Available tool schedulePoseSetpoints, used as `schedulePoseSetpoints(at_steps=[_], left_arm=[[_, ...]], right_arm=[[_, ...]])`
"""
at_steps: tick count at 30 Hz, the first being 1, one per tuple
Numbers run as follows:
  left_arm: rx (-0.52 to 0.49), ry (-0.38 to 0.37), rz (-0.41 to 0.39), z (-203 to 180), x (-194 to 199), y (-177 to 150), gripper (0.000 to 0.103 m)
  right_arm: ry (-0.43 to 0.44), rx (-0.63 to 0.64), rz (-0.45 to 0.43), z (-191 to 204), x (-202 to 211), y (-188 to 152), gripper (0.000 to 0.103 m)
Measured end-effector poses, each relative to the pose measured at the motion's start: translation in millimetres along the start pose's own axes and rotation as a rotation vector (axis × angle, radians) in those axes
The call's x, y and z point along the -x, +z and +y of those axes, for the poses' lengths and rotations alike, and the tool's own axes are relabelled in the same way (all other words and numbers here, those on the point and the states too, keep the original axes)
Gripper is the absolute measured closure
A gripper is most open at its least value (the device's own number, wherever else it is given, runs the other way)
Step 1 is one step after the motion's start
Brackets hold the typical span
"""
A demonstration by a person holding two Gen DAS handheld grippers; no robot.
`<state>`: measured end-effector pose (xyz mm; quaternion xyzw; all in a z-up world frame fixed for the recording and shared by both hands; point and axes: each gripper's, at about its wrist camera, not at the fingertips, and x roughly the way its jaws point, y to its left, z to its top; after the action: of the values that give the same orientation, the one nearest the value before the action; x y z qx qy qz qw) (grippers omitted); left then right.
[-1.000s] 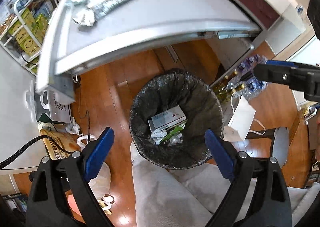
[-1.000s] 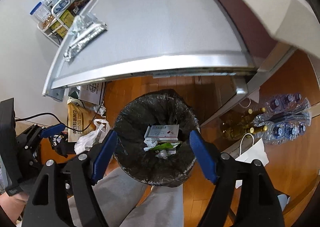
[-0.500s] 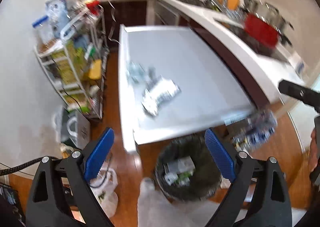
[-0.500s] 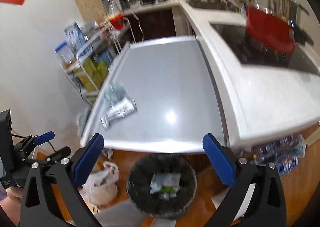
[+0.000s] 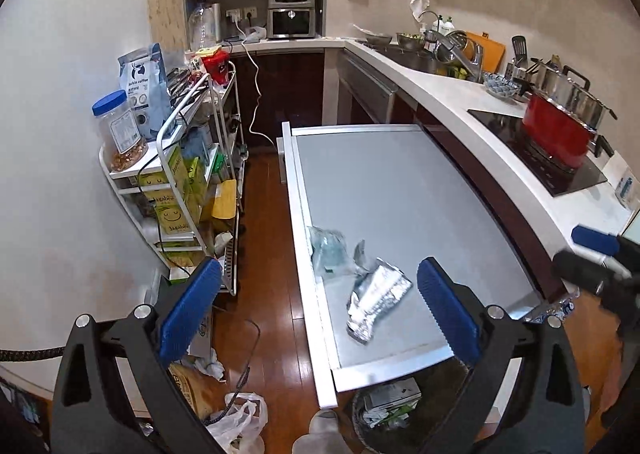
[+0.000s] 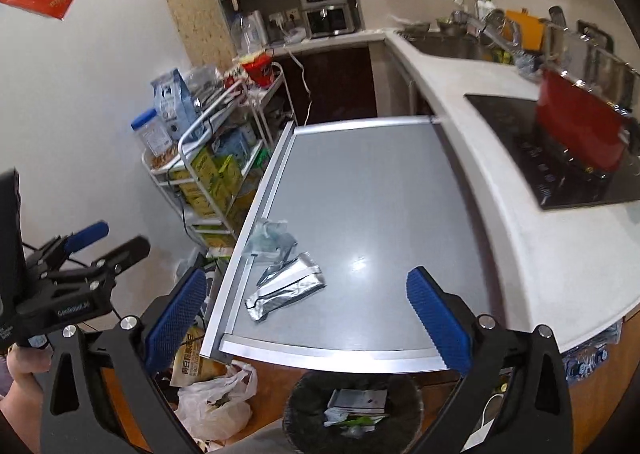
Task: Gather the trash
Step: 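Move both grippers back over the last foil wrapper and plastic bag, then grasp the clear plastic bag with the left gripper while the right grasps the foil wrapper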
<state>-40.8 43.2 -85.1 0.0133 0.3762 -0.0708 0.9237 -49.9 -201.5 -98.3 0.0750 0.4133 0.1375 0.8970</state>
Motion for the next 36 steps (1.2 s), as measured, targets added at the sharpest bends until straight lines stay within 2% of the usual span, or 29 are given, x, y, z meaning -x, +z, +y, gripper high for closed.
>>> schedulePoseSetpoints(at_steps=[7,12,16,22,27,30,33,36], left_arm=[[-0.025,-0.004,0.026,15,-25,11,0.004],[-0.012,0.001,0.042,30,-42,17,0.004],[-0.014,0.001,0.055,41,-51,19,0.004],[-0.036,-0.003,0.07,52,-62,23,0.004],[-0.04,-0.03,0.086,55,-75,27,0.004],[-0.044,-0.048,0.097,56,-82,29,0.004],[-0.058,-0.058,0.105,55,-91,32,0.004],[-0.071,-0.101,0.133,52,-105,33,0.004]], right_arm=[[-0.002,0.023,0.092,31,-54,-1,0.005],[0.004,-0.059,0.202,43,-110,-8,0.004],[-0.059,-0.107,0.275,46,-157,-20,0.005],[-0.145,-0.085,0.323,53,-198,-30,0.005],[-0.262,0.128,0.349,67,-213,-38,0.005],[-0.305,0.14,0.361,49,-211,-38,0.006],[-0.391,0.119,0.352,18,-198,-32,0.006],[-0.324,0.071,0.323,-1,-181,-24,0.006]])
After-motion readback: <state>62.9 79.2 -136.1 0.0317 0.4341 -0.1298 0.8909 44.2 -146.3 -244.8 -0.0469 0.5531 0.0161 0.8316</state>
